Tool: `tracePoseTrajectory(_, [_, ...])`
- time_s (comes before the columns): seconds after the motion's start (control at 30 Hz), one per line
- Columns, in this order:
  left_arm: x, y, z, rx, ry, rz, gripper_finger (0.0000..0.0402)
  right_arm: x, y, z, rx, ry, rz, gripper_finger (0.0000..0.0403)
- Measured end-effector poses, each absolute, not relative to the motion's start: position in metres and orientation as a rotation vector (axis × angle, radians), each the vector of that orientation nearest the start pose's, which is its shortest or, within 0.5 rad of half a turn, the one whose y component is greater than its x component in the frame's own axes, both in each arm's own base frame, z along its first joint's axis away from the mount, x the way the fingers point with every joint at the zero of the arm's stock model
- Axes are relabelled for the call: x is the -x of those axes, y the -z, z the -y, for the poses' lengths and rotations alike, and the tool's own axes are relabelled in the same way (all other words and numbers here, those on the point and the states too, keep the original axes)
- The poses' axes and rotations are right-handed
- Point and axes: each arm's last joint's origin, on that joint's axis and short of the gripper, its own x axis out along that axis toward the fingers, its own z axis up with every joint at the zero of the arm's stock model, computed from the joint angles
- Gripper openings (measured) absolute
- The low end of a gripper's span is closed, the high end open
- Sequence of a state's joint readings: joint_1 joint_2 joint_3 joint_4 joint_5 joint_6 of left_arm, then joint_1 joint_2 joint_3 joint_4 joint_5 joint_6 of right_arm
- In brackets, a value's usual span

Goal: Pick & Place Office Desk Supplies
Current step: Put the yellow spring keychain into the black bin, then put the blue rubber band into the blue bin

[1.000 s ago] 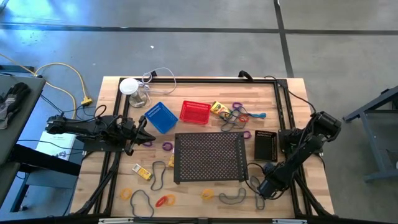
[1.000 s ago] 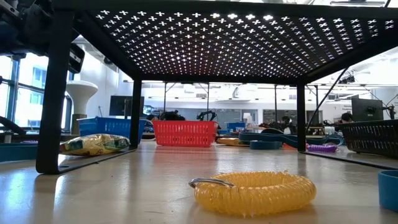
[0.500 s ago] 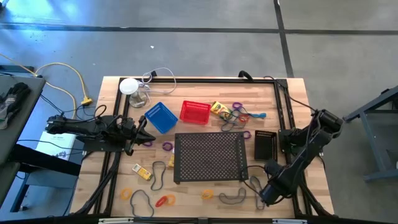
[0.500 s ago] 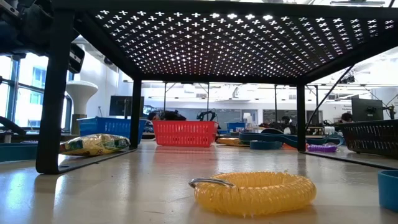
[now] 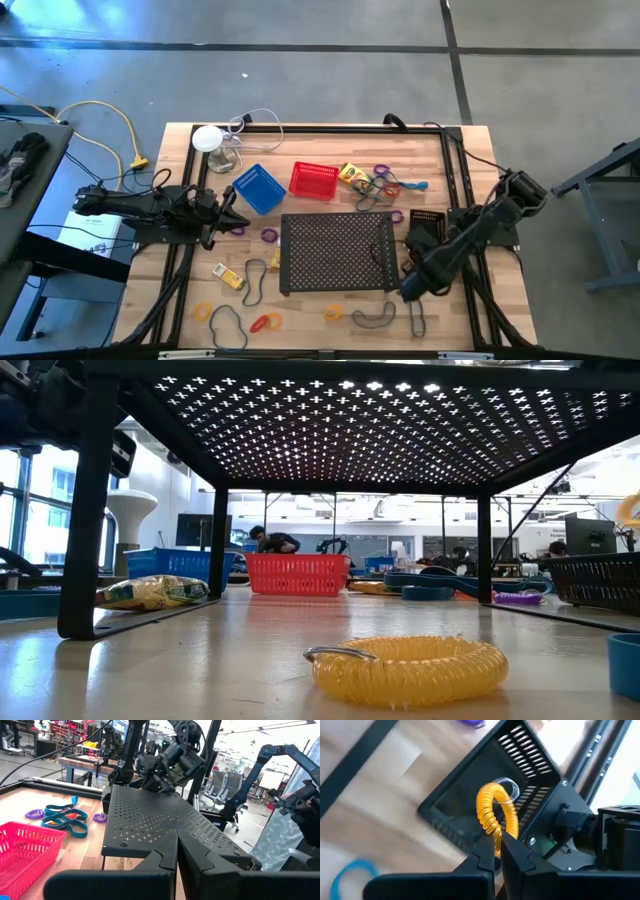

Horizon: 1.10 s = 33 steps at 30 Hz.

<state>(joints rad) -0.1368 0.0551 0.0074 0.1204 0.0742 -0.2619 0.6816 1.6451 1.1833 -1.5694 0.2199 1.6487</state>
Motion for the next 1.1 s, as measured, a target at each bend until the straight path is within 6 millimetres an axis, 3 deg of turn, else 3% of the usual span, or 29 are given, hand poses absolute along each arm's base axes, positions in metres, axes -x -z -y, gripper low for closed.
tracePoseTrajectory(0.23, [-0.099, -0.173, 0.016, 0.263, 0.219, 0.04, 0.0, -0.195, -0.214, -0.13, -0.317, 1.201, -1.452, 0.0049])
tracePoseTrajectory(0.6, [-0.099, -0.172, 0.016, 0.263, 0.218, 0.034, 0.0, -0.196, -0.216, -0.131, -0.338, 1.157, -1.552, 0.0171])
tracePoseTrajectory(0.7, [-0.099, -0.172, 0.016, 0.263, 0.218, 0.033, 0.0, -0.196, -0.226, -0.138, -0.462, 1.094, -1.691, 0.0184])
tracePoseTrajectory(0.8, [-0.099, -0.171, 0.016, 0.263, 0.217, 0.026, 0.0, -0.197, -0.241, -0.149, -0.572, 1.054, -1.716, 0.0188])
tracePoseTrajectory(0.97, [-0.099, -0.17, 0.016, 0.262, 0.216, 0.008, 0.0, -0.194, -0.259, -0.18, -0.716, 0.94, -1.698, 0.0189])
tracePoseTrajectory(1.1, [-0.099, -0.169, 0.017, 0.261, 0.238, 0.0, 0.0, -0.188, -0.255, -0.212, -0.759, 0.75, -1.552, 0.0189])
